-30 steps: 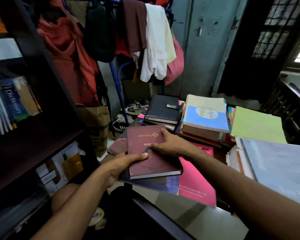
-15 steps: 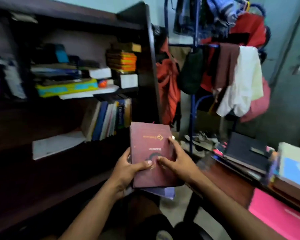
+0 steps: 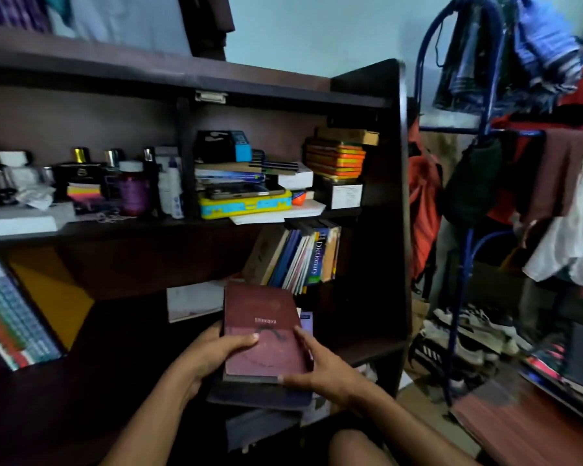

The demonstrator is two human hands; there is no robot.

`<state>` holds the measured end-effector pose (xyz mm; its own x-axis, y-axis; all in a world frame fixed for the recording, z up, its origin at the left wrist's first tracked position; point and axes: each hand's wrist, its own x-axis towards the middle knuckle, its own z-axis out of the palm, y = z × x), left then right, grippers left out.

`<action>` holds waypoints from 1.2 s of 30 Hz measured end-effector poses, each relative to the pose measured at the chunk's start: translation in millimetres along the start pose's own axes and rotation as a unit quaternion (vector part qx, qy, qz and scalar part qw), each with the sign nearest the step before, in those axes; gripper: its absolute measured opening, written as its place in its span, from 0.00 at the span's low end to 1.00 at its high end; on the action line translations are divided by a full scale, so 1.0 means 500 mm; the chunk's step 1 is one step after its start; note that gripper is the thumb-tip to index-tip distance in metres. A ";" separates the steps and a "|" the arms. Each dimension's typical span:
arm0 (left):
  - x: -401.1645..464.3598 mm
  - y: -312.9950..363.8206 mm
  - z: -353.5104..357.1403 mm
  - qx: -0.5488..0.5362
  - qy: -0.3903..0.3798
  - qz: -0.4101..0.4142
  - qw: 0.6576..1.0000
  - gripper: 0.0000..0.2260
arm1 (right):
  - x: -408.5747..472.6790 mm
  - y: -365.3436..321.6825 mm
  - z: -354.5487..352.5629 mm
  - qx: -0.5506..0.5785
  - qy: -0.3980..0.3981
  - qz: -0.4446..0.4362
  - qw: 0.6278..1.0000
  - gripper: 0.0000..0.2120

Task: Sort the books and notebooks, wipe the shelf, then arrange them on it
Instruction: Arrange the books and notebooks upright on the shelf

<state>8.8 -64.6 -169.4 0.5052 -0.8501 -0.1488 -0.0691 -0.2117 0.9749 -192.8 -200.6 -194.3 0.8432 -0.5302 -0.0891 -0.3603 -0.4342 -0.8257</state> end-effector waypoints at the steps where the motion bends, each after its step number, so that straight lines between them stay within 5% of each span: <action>1: 0.004 0.005 -0.008 0.016 0.011 0.011 1.000 0.18 | -0.001 0.003 0.001 -0.041 -0.032 -0.015 0.999 0.58; 3: -0.001 0.023 -0.010 0.024 0.023 0.038 0.999 0.13 | 0.003 0.018 0.005 -0.133 -0.047 -0.059 0.988 0.63; 6: -0.010 0.050 0.021 -0.018 0.034 0.051 0.998 0.09 | 0.002 0.055 0.012 -0.120 0.001 -0.094 0.988 0.57; 13: -0.011 0.063 0.077 -0.100 0.020 0.022 0.995 0.32 | -0.092 0.076 -0.033 -0.038 0.075 -0.138 0.987 0.49; 18: 0.003 0.087 0.089 -0.085 -0.021 -0.019 0.996 0.38 | -0.083 0.074 -0.099 -0.225 0.246 -0.211 0.919 0.34; 21: 0.002 0.106 0.107 -0.100 -0.058 -0.017 0.993 0.31 | -0.052 0.079 -0.110 -0.208 0.208 -0.227 0.928 0.34; 23: 0.022 0.111 0.108 -0.122 0.000 0.009 0.993 0.22 | -0.029 0.075 -0.106 -0.169 0.216 -0.232 0.933 0.34; 26: 0.064 0.076 0.083 0.093 0.174 0.076 0.977 0.19 | 0.007 0.061 -0.091 -0.070 0.265 -0.210 0.939 0.30; 29: 0.080 -0.003 0.081 0.437 0.095 0.061 0.892 0.32 | 0.031 0.073 -0.069 -0.029 0.316 -0.175 0.932 0.29; 32: 0.086 -0.031 0.095 0.496 0.072 0.034 0.865 0.40 | 0.049 0.083 -0.055 -0.053 0.337 -0.134 0.930 0.30; 36: 0.075 -0.004 0.107 0.544 0.062 -0.007 0.837 0.47 | 0.057 0.049 -0.065 -0.165 0.332 -0.096 0.924 0.18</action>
<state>-18.1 -122.1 -185.8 0.5930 -0.8017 -0.0758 -0.7704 -0.5922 0.2363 -190.6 -249.9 -199.0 0.5131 -0.7031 0.4924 -0.4242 -0.7064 -0.5666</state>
